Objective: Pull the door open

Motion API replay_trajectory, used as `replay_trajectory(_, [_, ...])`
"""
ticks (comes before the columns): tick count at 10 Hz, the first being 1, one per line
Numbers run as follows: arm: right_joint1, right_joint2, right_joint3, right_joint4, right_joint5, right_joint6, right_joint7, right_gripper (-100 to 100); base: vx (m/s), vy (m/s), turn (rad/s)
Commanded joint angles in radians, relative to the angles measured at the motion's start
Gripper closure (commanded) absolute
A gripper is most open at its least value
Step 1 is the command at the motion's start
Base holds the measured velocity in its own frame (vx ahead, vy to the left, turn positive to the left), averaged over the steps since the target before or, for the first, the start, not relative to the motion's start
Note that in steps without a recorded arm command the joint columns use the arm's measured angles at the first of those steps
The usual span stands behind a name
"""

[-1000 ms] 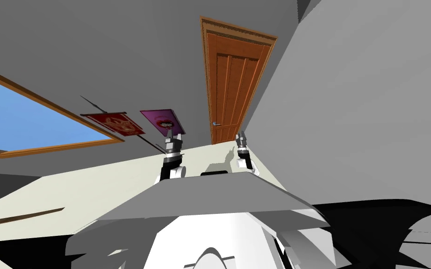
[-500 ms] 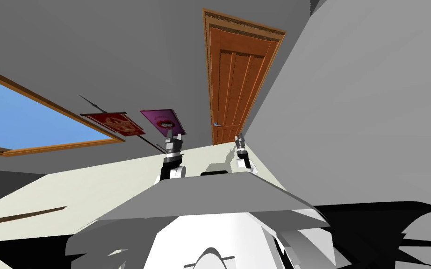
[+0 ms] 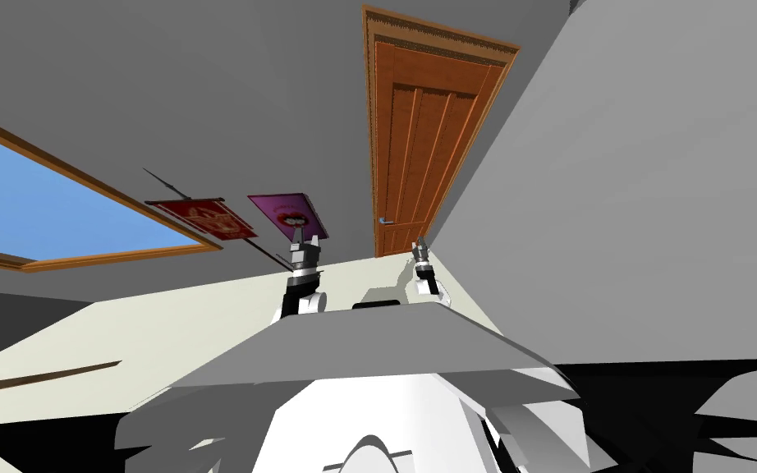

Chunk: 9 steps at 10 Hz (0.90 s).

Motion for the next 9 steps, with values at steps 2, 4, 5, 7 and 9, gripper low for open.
replay_trajectory(2, [-0.021, 0.000, -0.003, 0.061, 0.005, -0.014, -0.002, -100, 0.061, 0.023, 0.030])
replay_trajectory(4, [-0.044, -0.005, -0.008, 0.123, 0.009, -0.027, -0.007, -100, 0.085, 0.024, 0.050])
replay_trajectory(5, [-0.055, -0.008, -0.010, 0.152, 0.011, -0.034, -0.010, -100, 0.104, 0.004, 0.049])
replay_trajectory(7, [-0.077, -0.012, -0.015, 0.216, 0.016, -0.047, -0.016, -100, 0.107, 0.020, 0.053])
replay_trajectory(9, [-0.099, -0.017, -0.020, 0.277, 0.020, -0.060, -0.021, -100, 0.110, 0.020, 0.052])
